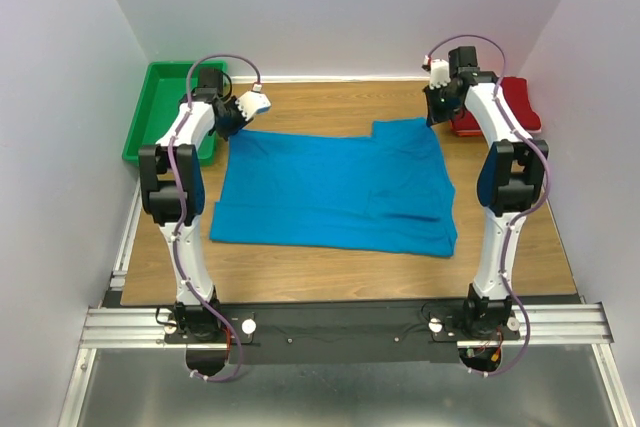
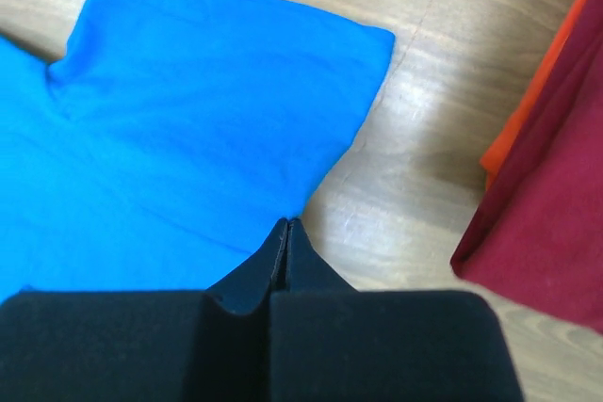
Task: Fold and stack the t-shirts
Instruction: Fold the tshirt
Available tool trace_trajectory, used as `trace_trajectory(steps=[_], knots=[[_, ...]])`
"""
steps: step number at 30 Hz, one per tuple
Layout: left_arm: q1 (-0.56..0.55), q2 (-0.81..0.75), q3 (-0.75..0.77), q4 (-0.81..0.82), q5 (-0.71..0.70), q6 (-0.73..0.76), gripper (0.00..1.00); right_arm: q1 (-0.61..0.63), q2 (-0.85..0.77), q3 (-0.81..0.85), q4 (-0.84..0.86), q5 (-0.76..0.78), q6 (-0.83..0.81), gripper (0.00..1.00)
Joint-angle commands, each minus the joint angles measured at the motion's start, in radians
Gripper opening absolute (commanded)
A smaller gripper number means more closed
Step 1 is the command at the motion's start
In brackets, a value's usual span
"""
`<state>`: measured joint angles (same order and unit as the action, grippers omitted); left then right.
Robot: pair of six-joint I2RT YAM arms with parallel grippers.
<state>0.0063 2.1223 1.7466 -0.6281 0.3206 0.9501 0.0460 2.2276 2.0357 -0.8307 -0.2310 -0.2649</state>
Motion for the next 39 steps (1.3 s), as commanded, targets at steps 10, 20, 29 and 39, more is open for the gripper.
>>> trace_trajectory(steps=[10,20,29,39], knots=[[0.037,-0.208,-0.172,0.067,0.028,0.070,0.00,0.003,-0.187,-0.193,-0.005,-0.016,-0.033,0.00],[0.060,-0.312,-0.312,0.080,0.054,0.116,0.00,0.005,-0.310,-0.339,-0.007,-0.039,-0.027,0.00],[0.073,-0.435,-0.489,0.122,0.061,0.190,0.00,0.005,-0.447,-0.537,-0.005,-0.062,-0.023,0.00],[0.070,-0.455,-0.640,0.163,0.002,0.263,0.00,0.005,-0.479,-0.707,0.051,-0.039,-0.036,0.00]])
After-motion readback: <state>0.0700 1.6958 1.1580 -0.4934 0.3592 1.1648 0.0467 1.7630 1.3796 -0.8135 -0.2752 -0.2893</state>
